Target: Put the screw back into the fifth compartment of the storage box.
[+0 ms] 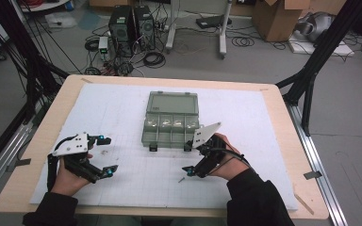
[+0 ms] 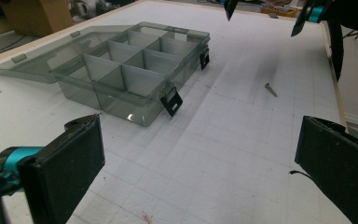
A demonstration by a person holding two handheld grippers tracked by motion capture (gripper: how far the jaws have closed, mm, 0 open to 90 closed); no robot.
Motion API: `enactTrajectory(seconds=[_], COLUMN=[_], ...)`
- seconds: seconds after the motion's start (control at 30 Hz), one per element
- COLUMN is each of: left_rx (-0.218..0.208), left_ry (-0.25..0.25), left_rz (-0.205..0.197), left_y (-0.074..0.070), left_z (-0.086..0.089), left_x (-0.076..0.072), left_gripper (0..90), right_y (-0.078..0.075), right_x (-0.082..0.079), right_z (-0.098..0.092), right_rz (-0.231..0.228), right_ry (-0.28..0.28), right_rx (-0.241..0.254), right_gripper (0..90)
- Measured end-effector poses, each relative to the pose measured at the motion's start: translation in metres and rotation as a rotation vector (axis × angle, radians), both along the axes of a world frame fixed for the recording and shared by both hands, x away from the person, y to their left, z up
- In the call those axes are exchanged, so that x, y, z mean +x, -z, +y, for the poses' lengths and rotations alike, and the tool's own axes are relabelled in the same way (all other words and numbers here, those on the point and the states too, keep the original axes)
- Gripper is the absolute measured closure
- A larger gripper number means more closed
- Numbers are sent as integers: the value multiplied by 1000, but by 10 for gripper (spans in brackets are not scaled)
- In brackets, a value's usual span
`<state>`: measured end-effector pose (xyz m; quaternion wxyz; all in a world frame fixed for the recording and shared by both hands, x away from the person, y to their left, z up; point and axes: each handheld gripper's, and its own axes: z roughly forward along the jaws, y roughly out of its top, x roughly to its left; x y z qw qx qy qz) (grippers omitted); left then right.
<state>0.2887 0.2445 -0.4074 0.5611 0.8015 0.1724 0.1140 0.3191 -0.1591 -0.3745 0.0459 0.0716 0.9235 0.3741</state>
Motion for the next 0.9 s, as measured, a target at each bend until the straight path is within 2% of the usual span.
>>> enactTrajectory(seconds=[0.13,0.23,0.3,0.33,0.57,0.67,0.9], left_rx=[2,4,4,4,6,9,8], left_ry=[0,-1,-1,1,-1,-1,1], left_rz=[0,-1,-1,-1,-1,-1,-1], left_y=[0,0,0,0,1,0,0], left_z=[0,0,0,0,-1,-1,-1], left_x=[0,0,0,0,0,0,0], left_gripper=[17,17,17,17,17,17,17], right_y=[1,5,6,9,15,19,24], right_x=[-1,-2,-2,-3,-5,-6,-7], right_z=[4,9,11,14,22,28,36], right_rz=[5,19,26,30,52,59,77], right_ry=[-15,-33,-36,-52,-82,-112,-145], right_rx=[-27,-74,-86,-114,-179,-226,-283], right_gripper=[102,101,101,102,104,105,142])
